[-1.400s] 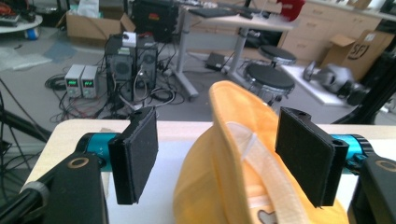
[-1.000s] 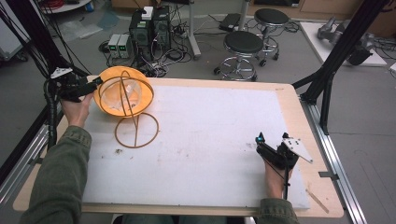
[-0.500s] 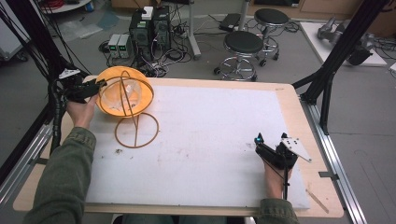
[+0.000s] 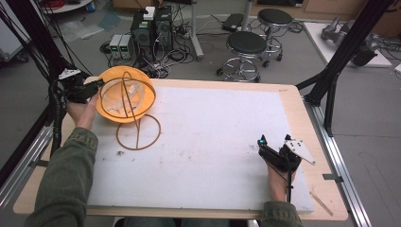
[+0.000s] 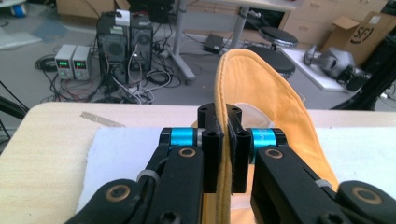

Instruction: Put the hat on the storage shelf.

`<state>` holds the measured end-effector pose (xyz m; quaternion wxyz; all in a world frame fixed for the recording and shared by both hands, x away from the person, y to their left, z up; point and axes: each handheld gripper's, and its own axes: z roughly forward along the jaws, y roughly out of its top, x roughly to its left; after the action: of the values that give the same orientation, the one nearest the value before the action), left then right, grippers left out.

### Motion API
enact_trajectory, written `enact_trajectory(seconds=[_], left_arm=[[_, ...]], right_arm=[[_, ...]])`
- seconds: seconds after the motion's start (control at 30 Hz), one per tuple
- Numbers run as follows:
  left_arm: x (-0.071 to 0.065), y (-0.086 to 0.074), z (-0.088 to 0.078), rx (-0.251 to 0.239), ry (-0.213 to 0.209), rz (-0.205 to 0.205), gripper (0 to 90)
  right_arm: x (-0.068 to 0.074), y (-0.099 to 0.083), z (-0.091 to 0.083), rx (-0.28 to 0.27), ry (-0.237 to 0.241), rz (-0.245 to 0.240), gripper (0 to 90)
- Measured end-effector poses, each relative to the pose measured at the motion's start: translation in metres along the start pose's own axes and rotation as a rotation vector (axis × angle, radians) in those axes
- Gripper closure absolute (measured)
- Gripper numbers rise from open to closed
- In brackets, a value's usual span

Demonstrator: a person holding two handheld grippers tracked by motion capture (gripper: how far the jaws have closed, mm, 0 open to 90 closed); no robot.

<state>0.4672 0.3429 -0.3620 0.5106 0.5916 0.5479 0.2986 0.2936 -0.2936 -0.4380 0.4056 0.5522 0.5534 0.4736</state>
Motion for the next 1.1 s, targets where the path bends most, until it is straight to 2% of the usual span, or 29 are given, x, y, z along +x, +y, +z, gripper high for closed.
enact_trajectory(seconds=[0.1,0.23,0.37,0.53,0.7,0.97,1.1], left_arm=[[0.004,0.003,-0.004,0.004,-0.007,-0.041,86.8],[0.006,0.007,-0.011,-0.012,0.004,-0.048,86.8],[0.003,0.011,-0.018,-0.037,-0.002,-0.024,86.8],[-0.006,0.015,-0.027,-0.063,-0.003,0.035,86.8],[-0.014,0.021,-0.037,-0.130,-0.015,0.063,86.8],[-0.019,0.031,-0.057,-0.273,0.012,0.098,86.8],[-0.018,0.035,-0.067,-0.323,0.005,0.095,86.9]], right_arm=[[0.000,0.000,0.001,0.001,0.003,-0.007,8.3],[-0.001,0.000,0.001,0.001,0.002,-0.002,8.3],[-0.001,0.000,0.000,-0.003,0.003,0.002,8.3],[0.000,0.001,-0.001,-0.008,0.004,-0.003,8.3],[0.000,0.001,-0.002,-0.008,0.002,0.004,8.3],[0.001,0.001,-0.002,-0.008,0.010,0.003,8.3],[0.001,0.001,-0.002,-0.005,0.008,0.001,8.3]])
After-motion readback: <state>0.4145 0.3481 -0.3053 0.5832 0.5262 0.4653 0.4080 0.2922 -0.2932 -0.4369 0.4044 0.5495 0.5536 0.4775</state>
